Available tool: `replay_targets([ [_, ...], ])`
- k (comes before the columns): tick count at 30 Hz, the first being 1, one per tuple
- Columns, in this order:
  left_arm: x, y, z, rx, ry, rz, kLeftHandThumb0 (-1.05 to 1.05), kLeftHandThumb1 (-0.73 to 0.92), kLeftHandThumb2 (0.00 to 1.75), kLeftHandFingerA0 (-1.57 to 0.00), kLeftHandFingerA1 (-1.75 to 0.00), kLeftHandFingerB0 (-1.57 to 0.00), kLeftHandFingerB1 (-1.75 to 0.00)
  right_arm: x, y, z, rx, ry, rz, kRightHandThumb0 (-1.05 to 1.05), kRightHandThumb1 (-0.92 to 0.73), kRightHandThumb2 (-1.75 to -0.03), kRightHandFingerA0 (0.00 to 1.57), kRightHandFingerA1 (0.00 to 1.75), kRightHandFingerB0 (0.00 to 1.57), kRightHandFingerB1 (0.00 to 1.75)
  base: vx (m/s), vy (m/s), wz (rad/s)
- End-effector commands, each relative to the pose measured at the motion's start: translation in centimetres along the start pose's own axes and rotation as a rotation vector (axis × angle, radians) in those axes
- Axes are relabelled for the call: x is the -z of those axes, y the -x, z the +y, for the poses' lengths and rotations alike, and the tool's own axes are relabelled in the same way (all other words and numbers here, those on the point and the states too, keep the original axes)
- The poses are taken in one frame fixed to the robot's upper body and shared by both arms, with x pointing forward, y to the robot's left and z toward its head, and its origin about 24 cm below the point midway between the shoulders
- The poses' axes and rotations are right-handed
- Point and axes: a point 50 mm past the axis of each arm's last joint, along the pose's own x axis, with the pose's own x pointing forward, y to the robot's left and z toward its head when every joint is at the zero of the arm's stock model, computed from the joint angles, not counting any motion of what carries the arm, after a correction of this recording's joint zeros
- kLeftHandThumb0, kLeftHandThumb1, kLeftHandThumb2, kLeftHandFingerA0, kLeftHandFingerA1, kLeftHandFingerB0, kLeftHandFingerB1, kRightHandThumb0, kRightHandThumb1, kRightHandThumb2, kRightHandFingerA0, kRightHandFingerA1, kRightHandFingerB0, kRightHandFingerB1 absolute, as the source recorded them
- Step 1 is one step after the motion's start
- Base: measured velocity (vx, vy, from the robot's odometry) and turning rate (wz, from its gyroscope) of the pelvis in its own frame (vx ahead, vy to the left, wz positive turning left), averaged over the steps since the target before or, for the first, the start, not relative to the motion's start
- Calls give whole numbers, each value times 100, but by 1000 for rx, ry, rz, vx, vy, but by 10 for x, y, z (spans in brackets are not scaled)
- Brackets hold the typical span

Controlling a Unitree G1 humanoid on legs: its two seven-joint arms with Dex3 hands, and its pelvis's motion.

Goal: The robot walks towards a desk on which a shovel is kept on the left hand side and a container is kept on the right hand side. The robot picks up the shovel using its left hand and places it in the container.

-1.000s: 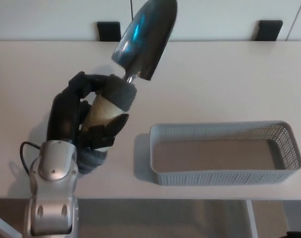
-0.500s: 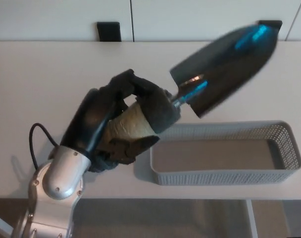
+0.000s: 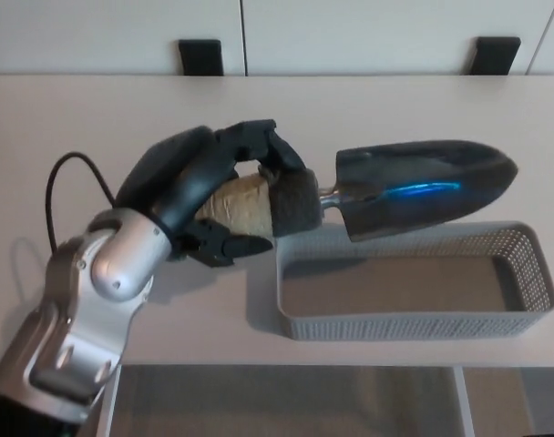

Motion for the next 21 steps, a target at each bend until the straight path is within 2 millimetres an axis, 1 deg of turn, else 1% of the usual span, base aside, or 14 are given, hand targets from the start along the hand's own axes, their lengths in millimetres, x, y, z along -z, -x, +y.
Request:
replay_targets([
  [1,2,-9,6,6,-108,28,-9,73,62,-109,-114,-86,-79,2,2,-2,-7,22,21,-36,-63,-58,67,51,55,44,0,0,0],
  [2,2,-11,6,9,-115,26,-13,74,61,-108,-113,-85,-69,2,2,-3,-8,21,21,-36,-63,-58,66,51,55,44,0,0,0],
  [3,2,-12,5,11,-121,27,-13,74,61,-108,-113,-85,-69,2,2,-3,-9,19,21,-36,-63,-58,66,51,55,44,0,0,0],
  [5,2,-16,4,35,-160,32,-17,76,62,-95,-130,-83,-65,1,2,-4,-11,24,17,-36,-63,-58,67,51,55,44,0,0,0],
  [6,2,-16,3,36,-168,32,-16,75,63,-91,-141,-83,-70,1,2,-3,-14,27,17,-36,-63,-58,67,51,55,44,0,0,0],
  [8,1,-17,2,41,-178,36,-20,75,62,-86,-147,-84,-64,1,3,-3,-14,28,13,-35,-64,-58,66,51,55,44,0,0,0],
  [9,1,-18,0,42,-180,36,-23,75,64,-78,-156,-81,-72,1,3,-3,-15,26,12,-34,-64,-58,66,51,55,44,0,0,0],
  [12,0,-18,-3,44,-180,38,-25,77,65,-77,-155,-79,-71,0,3,-4,-15,24,5,-34,-64,-58,66,51,55,44,0,0,0],
  [13,-1,-17,-7,53,-196,28,-27,73,64,-80,-148,-79,-57,0,3,-5,-16,23,3,-34,-64,-58,65,51,54,44,0,0,0],
  [14,-1,-16,-8,58,-190,26,-28,73,65,-80,-149,-79,-57,-1,3,-5,-15,26,0,-34,-64,-58,66,51,55,44,0,0,0],
  [16,0,-15,-11,62,-200,23,-26,75,65,-77,-154,-80,-72,-1,3,-6,-13,32,-6,-35,-64,-58,66,51,55,44,0,0,0],
  [17,0,-15,-12,63,-205,22,-26,75,65,-77,-154,-80,-72,-1,3,-6,-11,36,-3,-35,-64,-58,66,51,55,44,0,0,0],
  [18,0,-15,-12,64,-207,21,-23,77,64,-77,-156,-76,-90,-2,3,-7,-12,38,0,-34,-64,-58,66,51,55,43,0,0,0],
  [21,2,-12,-19,73,-239,-8,-18,76,62,-79,-152,-82,-75,-3,2,-8,-5,32,-6,-34,-63,-58,66,52,55,44,0,0,0],
])
